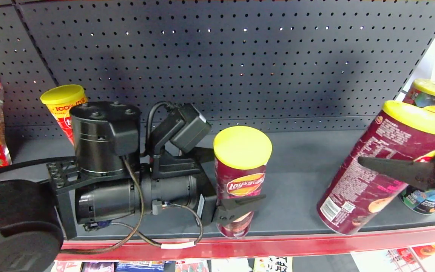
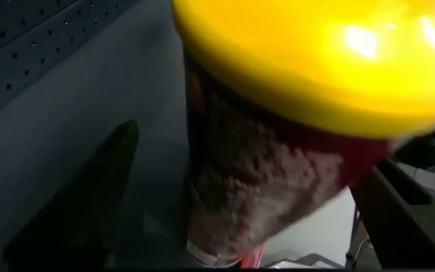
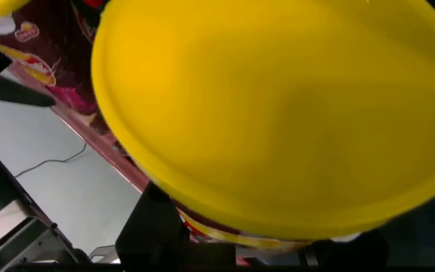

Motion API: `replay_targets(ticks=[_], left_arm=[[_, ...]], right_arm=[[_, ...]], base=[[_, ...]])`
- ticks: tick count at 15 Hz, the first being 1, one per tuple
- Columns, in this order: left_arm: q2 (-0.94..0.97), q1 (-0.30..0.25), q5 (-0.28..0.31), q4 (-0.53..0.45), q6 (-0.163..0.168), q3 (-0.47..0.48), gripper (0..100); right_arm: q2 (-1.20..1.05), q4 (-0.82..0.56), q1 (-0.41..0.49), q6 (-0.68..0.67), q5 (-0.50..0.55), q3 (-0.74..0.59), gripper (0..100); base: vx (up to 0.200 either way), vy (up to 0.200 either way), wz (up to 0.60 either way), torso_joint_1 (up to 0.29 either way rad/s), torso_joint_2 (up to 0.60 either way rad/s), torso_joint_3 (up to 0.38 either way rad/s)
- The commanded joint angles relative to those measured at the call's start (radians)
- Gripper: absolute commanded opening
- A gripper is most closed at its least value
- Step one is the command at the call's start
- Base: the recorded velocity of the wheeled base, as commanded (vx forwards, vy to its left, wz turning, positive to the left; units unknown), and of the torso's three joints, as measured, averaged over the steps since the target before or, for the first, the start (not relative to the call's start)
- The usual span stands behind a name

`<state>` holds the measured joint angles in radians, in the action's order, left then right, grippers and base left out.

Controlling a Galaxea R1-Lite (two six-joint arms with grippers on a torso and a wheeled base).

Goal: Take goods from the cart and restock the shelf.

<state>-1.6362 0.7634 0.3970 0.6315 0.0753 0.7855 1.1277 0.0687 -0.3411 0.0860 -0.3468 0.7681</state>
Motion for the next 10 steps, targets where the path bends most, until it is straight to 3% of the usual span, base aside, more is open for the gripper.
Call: replay_targets(ticks=[1, 3, 8, 10], left_arm=[[0.033, -0.003, 0.0, -0.001, 0.0, -0.035, 100], [0.061, -0.003, -0.009, -0.003, 0.004, -0.069, 100], [0.081, -0.016, -0.145, -0.003, 0.011, -0.132, 100], [0.081, -0.016, -0.161, -0.001, 0.011, -0.134, 100]], right_arm=[[0.123, 0.0, -0.018, 0.0, -0.006, 0.082, 0], [0.205, 0.002, -0.044, 0.001, -0.006, 0.165, 0], [0.411, 0.092, -0.092, 0.029, -0.003, 0.304, 0], [0.485, 0.108, -0.095, 0.029, -0.004, 0.366, 0]], base=[[0.0, 0.0, 0.0, 0.0, 0.0, 0.0], [0.0, 0.0, 0.0, 0.0, 0.0, 0.0], [0.0, 0.0, 0.0, 0.0, 0.0, 0.0], [0.0, 0.0, 0.0, 0.0, 0.0, 0.0]])
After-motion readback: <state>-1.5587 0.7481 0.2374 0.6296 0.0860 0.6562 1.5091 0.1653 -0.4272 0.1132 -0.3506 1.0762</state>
